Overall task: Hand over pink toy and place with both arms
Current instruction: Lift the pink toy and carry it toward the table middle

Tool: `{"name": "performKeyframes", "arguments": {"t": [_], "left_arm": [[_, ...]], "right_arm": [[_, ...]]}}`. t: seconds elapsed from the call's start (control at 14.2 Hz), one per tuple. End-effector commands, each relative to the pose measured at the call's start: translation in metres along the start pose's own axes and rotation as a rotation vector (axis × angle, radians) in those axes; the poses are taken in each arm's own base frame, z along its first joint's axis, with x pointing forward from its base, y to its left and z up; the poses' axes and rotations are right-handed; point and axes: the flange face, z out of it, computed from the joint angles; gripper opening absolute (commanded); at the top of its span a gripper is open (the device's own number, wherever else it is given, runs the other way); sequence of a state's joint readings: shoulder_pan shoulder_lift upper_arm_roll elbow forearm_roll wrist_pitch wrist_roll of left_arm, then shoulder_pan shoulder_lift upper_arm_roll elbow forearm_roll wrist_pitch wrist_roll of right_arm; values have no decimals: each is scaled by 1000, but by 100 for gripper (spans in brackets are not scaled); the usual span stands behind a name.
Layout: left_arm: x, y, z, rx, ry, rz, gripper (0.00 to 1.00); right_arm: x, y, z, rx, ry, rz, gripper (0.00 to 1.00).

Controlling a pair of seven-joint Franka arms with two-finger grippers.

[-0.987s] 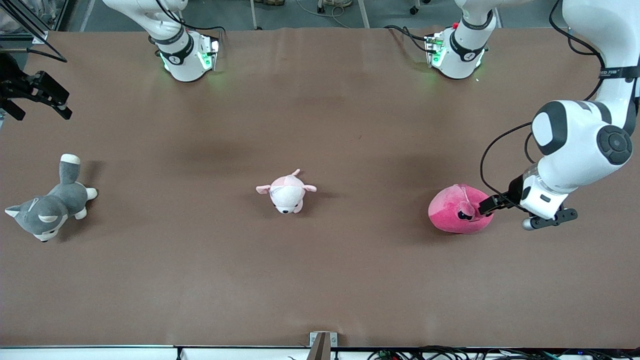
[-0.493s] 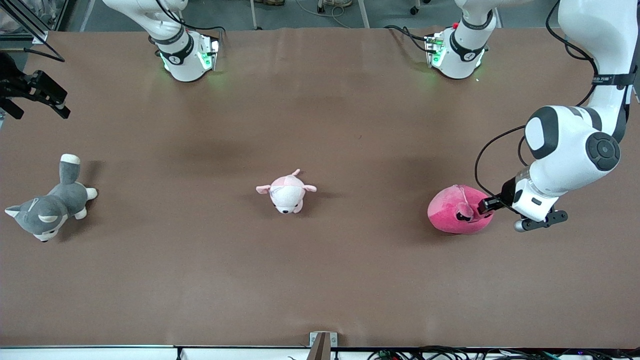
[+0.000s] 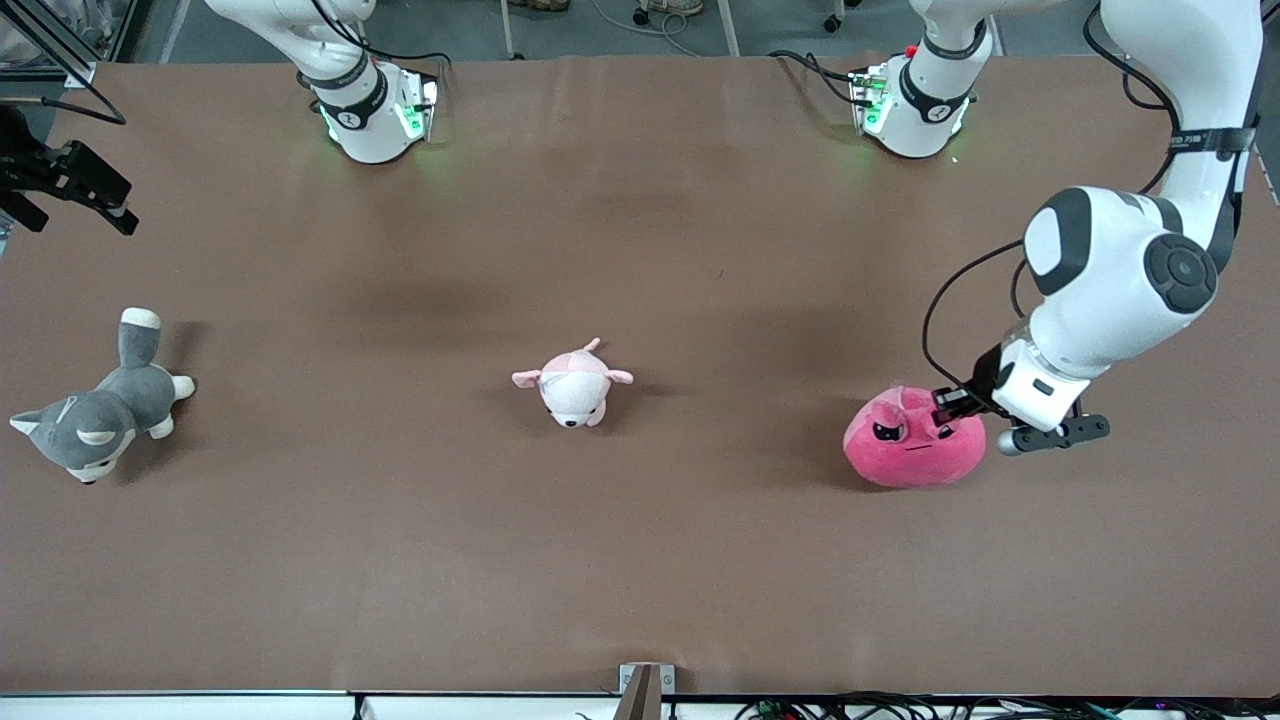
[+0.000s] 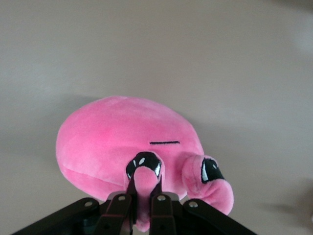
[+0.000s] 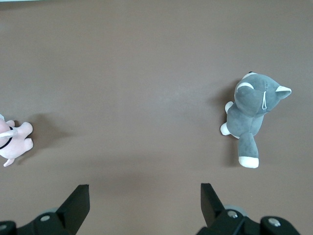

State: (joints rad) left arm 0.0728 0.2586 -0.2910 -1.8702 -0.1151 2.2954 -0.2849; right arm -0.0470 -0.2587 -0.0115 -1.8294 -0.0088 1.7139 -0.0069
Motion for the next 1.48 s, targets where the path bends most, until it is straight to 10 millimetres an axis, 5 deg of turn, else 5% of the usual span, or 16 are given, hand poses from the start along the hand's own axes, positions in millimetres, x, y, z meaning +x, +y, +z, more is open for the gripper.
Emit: {"name": "performKeyframes", "arguments": {"t": [0.0, 0.14, 0.42, 0.56, 0.78, 0.99, 1.41], "left_arm": [[-6, 52, -37, -48, 35, 62, 0], [-13, 90, -59, -72, 24, 69, 0], [-48, 189, -95, -142, 35, 32, 0], [-71, 235, -112, -187, 38, 20, 0], [-108, 294, -123, -241, 7, -84, 0], [-138, 342, -134, -293, -26, -157, 0], [-180, 403, -134, -355, -105, -313, 0]], "right_arm": [[6, 0, -1, -6, -2, 14, 100], [15, -9, 4, -5, -14, -3, 100], [1, -29, 9, -3, -142, -35, 100], [2, -40, -15, 55, -111, -50, 100], [8, -40, -16, 79, -100, -49, 100], [8, -45, -15, 85, -116, -60, 100], [33, -87, 42, 309, -225, -82, 100]]}}
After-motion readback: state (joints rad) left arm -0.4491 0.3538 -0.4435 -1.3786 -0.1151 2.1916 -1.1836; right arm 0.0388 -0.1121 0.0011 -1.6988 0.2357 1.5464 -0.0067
